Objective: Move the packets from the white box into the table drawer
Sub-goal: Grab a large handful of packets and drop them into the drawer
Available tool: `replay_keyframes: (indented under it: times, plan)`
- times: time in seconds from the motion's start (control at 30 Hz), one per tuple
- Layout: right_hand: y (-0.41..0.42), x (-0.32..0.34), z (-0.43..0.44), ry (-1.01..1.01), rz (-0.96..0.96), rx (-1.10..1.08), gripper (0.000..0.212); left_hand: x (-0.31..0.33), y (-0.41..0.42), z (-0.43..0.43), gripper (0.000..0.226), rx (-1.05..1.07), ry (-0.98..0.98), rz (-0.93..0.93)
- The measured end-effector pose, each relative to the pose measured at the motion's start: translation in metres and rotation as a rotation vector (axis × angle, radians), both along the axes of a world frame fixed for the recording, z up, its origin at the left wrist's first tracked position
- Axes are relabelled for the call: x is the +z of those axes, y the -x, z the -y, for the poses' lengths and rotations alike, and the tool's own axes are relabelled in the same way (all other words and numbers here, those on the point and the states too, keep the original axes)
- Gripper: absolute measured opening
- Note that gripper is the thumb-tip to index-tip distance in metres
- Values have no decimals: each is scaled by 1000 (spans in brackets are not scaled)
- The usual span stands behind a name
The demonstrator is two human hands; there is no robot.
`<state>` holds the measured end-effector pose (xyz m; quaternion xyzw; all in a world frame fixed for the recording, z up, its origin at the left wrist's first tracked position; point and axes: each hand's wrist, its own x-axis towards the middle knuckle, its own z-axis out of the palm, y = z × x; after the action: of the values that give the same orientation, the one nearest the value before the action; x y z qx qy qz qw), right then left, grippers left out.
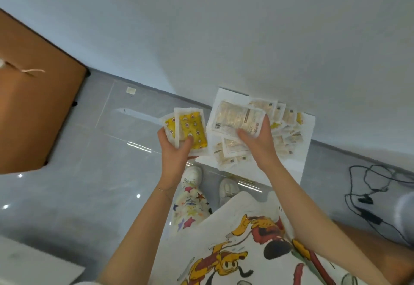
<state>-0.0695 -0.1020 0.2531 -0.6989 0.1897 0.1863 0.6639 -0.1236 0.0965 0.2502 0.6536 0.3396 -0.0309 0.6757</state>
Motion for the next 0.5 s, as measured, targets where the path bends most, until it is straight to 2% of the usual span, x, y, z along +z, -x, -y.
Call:
replay_keyframes:
  times: [0.17, 0.5]
  plan:
    - [8, 29, -59, 34, 25, 225, 48, 27, 45, -50, 55, 206, -13, 17]
    - [56, 49, -215, 52, 37, 605, 58, 43, 158, -169, 56, 578, 7, 49]
